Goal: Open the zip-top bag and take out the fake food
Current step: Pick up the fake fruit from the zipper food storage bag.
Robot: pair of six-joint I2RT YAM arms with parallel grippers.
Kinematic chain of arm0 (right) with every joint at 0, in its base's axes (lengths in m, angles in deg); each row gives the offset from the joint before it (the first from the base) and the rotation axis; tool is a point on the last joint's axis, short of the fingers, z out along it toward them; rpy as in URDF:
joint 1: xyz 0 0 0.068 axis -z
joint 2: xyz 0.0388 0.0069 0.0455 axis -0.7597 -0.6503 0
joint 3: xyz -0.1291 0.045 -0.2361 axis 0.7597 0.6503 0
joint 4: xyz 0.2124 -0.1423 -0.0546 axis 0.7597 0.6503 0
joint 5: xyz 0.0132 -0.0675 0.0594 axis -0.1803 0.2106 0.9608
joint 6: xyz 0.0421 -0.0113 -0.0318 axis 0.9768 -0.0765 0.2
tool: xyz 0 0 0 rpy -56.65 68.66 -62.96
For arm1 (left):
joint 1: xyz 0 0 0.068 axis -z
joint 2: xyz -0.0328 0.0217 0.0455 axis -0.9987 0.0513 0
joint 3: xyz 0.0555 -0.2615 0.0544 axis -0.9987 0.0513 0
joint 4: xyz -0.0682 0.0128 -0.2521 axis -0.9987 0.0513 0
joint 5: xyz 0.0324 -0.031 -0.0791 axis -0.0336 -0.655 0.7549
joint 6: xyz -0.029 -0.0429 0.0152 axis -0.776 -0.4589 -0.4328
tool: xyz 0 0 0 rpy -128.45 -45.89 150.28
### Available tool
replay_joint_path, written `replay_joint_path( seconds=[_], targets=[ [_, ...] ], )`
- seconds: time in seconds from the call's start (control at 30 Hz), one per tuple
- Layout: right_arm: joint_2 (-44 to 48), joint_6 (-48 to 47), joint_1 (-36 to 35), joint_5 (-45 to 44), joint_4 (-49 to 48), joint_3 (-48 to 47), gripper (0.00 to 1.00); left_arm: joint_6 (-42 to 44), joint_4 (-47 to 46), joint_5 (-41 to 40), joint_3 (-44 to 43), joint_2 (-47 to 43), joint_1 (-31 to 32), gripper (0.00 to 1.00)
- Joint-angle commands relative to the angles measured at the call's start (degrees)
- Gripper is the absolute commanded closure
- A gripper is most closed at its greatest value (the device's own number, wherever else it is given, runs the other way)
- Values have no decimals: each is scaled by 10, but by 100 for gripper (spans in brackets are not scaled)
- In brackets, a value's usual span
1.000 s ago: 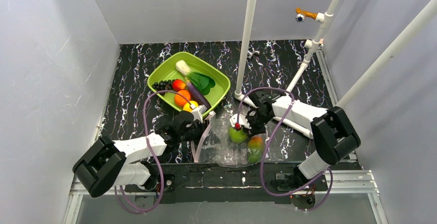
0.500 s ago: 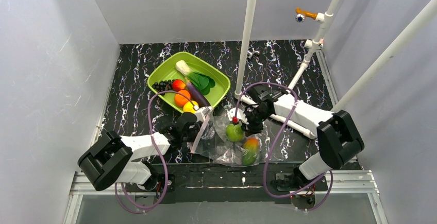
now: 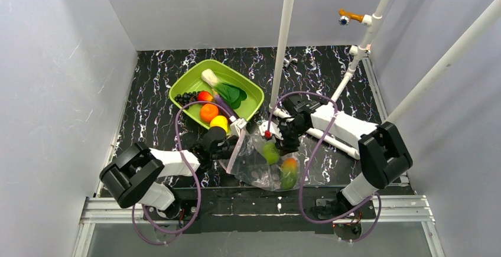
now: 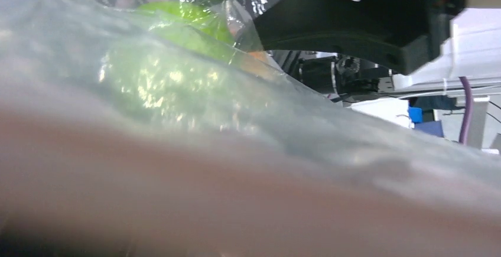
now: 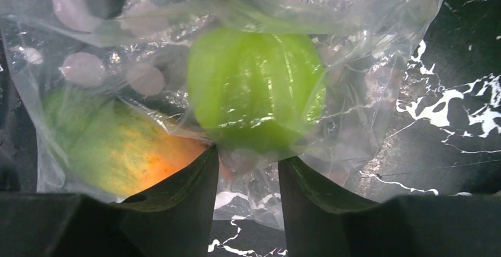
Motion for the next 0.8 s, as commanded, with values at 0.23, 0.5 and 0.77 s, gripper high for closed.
replay_joint_path(
  seconds=[0.23,0.5,0.77],
  targets=[
    [-72,69,-3,9,-5,-60,99,-25,-135,62,13,-6,2,47],
    [-67,85,2,36,5,-68,99,31,-56,90,-7,-47,2,39],
    [-45,72,23,88,22,-61,99,236,282,-104,-8,-265,5,17]
  ],
)
